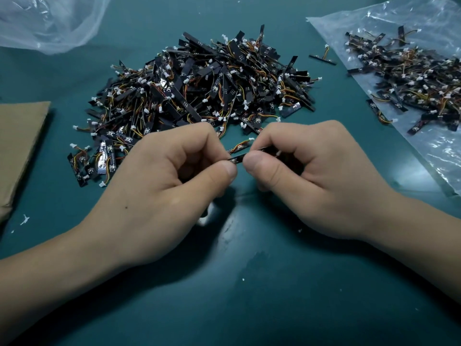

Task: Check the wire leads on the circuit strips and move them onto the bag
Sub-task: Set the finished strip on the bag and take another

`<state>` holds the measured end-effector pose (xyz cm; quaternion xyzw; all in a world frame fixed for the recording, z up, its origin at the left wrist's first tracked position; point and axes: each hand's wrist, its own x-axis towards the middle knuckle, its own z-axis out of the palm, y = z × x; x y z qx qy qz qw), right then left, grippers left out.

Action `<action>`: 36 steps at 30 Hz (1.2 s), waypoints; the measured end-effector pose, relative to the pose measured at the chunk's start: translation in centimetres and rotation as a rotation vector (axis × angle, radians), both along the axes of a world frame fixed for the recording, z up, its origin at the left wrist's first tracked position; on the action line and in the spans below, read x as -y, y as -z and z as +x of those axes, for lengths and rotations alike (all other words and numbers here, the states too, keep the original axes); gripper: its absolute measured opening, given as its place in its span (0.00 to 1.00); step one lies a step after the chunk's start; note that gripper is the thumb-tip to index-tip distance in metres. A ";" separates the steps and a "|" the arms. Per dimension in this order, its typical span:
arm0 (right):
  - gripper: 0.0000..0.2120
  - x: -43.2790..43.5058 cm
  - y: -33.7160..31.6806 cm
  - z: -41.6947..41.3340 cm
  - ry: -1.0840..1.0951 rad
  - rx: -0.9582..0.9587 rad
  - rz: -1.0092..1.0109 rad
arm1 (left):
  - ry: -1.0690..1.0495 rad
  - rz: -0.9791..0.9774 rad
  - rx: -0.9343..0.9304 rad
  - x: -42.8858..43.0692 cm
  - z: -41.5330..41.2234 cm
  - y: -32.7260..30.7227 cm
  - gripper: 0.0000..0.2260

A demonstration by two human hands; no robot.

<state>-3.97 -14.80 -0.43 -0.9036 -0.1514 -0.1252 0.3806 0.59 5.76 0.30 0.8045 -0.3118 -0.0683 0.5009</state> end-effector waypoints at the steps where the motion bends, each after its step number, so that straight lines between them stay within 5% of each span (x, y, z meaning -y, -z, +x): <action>1: 0.12 0.0 -0.1 0.0 -0.011 -0.029 0.012 | 0.010 -0.011 -0.015 0.0 0.0 -0.1 0.06; 11: 0.11 0.0 -0.6 -0.2 -0.124 -0.157 0.077 | 0.066 -0.085 -0.140 0.7 -1.0 -0.4 0.04; 29: 0.13 -0.2 -0.6 0.3 -0.092 -0.152 -0.022 | 0.046 0.096 0.073 -0.1 0.0 -0.2 0.10; 36: 0.14 0.2 -0.8 0.4 -0.010 -0.160 0.173 | -0.037 -0.021 -0.068 2.4 0.5 -1.2 0.09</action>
